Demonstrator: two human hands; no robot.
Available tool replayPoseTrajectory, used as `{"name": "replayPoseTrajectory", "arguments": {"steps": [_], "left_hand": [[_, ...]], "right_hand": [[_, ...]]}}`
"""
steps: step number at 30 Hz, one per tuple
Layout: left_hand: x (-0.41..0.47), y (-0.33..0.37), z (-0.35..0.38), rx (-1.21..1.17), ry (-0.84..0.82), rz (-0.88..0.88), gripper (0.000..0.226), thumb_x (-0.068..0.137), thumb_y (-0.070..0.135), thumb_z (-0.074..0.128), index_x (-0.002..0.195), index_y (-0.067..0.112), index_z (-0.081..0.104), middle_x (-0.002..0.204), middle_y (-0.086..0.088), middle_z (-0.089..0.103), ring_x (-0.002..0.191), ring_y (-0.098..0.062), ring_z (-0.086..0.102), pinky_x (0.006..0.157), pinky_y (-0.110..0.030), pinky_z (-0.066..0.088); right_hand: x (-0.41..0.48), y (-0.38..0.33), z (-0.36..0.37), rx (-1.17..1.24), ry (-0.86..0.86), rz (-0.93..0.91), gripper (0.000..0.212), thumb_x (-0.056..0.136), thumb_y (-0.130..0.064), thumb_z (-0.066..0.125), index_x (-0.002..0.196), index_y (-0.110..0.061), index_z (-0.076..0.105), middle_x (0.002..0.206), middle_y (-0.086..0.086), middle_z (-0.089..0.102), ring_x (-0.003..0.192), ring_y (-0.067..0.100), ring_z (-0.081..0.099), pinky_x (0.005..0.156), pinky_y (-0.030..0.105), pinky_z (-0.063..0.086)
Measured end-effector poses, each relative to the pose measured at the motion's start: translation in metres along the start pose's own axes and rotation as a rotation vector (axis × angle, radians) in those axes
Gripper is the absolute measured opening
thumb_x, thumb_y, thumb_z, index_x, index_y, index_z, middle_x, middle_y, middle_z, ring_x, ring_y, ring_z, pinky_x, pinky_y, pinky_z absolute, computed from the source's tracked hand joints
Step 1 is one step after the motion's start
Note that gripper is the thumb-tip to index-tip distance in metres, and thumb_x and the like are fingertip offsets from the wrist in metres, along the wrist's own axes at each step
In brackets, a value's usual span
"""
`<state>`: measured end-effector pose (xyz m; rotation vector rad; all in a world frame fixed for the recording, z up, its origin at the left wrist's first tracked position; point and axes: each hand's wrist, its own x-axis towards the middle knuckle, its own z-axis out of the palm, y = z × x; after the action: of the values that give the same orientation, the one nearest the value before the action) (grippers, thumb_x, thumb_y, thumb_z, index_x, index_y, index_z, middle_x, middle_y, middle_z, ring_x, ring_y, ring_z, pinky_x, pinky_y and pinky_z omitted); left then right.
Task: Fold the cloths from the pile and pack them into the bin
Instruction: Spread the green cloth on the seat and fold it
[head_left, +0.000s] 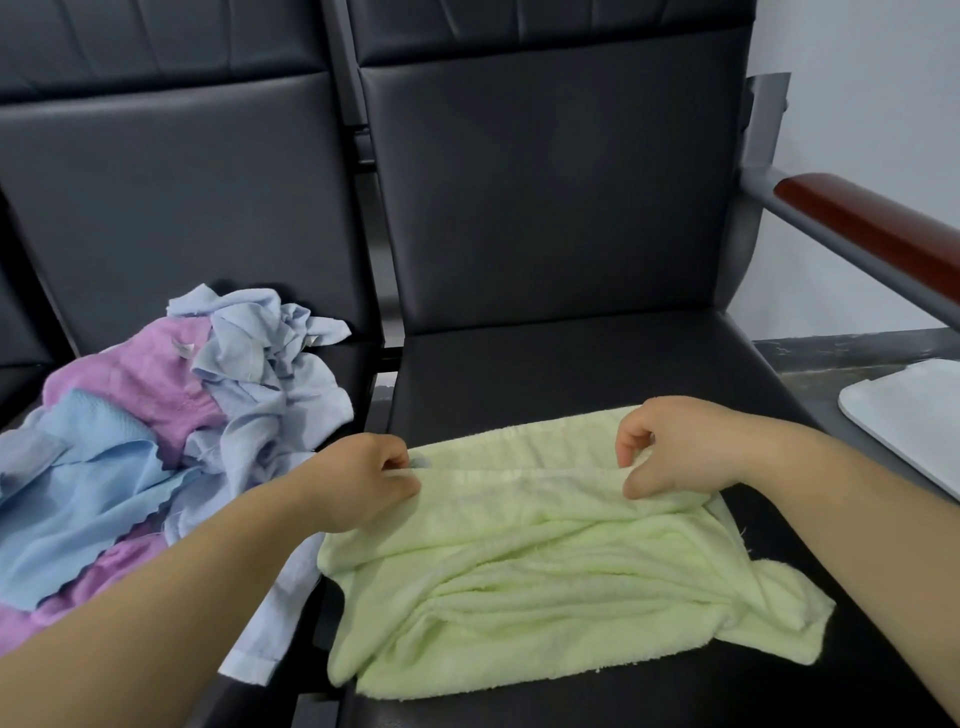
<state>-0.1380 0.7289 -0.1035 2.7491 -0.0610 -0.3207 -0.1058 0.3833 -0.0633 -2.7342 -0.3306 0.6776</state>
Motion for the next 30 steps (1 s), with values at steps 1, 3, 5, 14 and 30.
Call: {"name": "replayPoseTrajectory", "arguments": {"steps": [1, 3, 5, 14, 30], "left_hand": [[0.0, -0.001, 0.0, -0.004, 0.003, 0.005, 0.026, 0.09, 0.034, 0.065, 0.072, 0.02, 0.053, 0.066, 0.006, 0.054, 0.059, -0.009, 0.046, 0.057, -0.023, 0.04], [0.0, -0.002, 0.0, -0.008, 0.011, 0.018, 0.027, 0.091, 0.033, 0.064, 0.071, 0.019, 0.052, 0.065, 0.006, 0.053, 0.059, -0.009, 0.045, 0.056, -0.022, 0.038], [0.0, -0.001, 0.0, -0.003, 0.018, 0.029, 0.027, 0.092, 0.032, 0.064, 0.072, 0.018, 0.052, 0.066, 0.005, 0.053, 0.059, -0.009, 0.044, 0.056, -0.022, 0.037], [-0.001, 0.001, -0.001, 0.005, 0.024, 0.019, 0.025, 0.095, 0.031, 0.058, 0.075, 0.018, 0.054, 0.07, 0.004, 0.055, 0.063, -0.01, 0.046, 0.058, -0.023, 0.037], [0.007, 0.0, 0.004, 0.001, 0.025, -0.046, 0.023, 0.098, 0.032, 0.051, 0.084, 0.015, 0.058, 0.076, 0.003, 0.06, 0.068, -0.011, 0.051, 0.061, -0.025, 0.04]], "right_hand": [[0.0, -0.001, 0.0, -0.018, 0.005, -0.005, 0.018, 0.078, -0.035, 0.082, 0.093, -0.038, 0.071, 0.11, -0.013, 0.061, 0.105, 0.013, 0.064, 0.091, 0.036, 0.059], [0.002, -0.002, 0.0, -0.047, 0.028, -0.015, 0.017, 0.079, -0.029, 0.081, 0.09, -0.036, 0.07, 0.107, -0.011, 0.063, 0.1, 0.012, 0.064, 0.086, 0.033, 0.06], [0.002, 0.0, -0.002, -0.042, 0.063, -0.025, 0.016, 0.08, -0.022, 0.079, 0.085, -0.035, 0.071, 0.096, -0.01, 0.066, 0.087, 0.01, 0.064, 0.071, 0.025, 0.056], [0.008, 0.011, -0.003, 0.078, 0.225, -0.052, 0.008, 0.092, -0.022, 0.066, 0.087, -0.029, 0.065, 0.089, -0.011, 0.065, 0.08, 0.01, 0.061, 0.065, 0.024, 0.046], [0.031, 0.037, 0.008, 0.374, 0.386, 0.116, 0.006, 0.088, -0.022, 0.07, 0.084, -0.023, 0.074, 0.092, -0.006, 0.072, 0.087, 0.016, 0.067, 0.077, 0.037, 0.057]]}}
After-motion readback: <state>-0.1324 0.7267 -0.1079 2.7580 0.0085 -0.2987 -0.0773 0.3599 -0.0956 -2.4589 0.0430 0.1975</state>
